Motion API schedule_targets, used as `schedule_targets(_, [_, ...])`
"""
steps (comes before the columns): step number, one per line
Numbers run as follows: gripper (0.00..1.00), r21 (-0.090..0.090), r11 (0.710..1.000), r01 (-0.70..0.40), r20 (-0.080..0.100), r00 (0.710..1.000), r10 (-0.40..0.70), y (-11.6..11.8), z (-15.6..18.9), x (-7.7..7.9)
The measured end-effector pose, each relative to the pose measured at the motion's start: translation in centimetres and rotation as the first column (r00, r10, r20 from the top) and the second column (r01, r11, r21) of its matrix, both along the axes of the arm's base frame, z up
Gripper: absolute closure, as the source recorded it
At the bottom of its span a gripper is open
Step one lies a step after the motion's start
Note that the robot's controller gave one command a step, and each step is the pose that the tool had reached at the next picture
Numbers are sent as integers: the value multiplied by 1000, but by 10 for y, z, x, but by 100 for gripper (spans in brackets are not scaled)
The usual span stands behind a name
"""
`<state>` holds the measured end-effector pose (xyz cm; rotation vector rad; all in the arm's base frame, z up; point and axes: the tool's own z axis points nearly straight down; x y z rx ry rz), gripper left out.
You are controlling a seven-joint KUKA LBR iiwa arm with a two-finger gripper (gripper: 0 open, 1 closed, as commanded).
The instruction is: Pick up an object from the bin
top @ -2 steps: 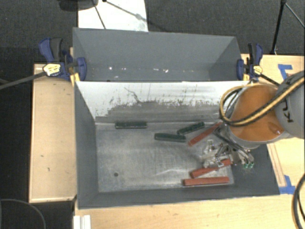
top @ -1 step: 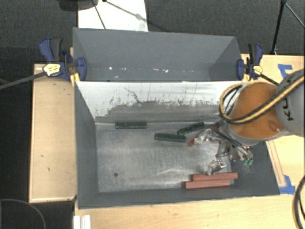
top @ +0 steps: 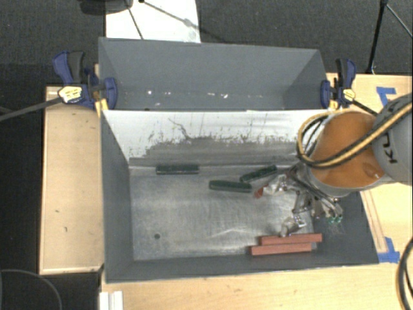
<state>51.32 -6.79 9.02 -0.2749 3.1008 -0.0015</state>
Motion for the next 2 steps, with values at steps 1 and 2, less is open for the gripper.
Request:
schedule_targets(1, [0, -7, 999, -34, 20, 999, 34, 8, -1, -6])
schedule_targets(2, [100, -7, 996, -87, -13, 996, 87, 23, -14, -30])
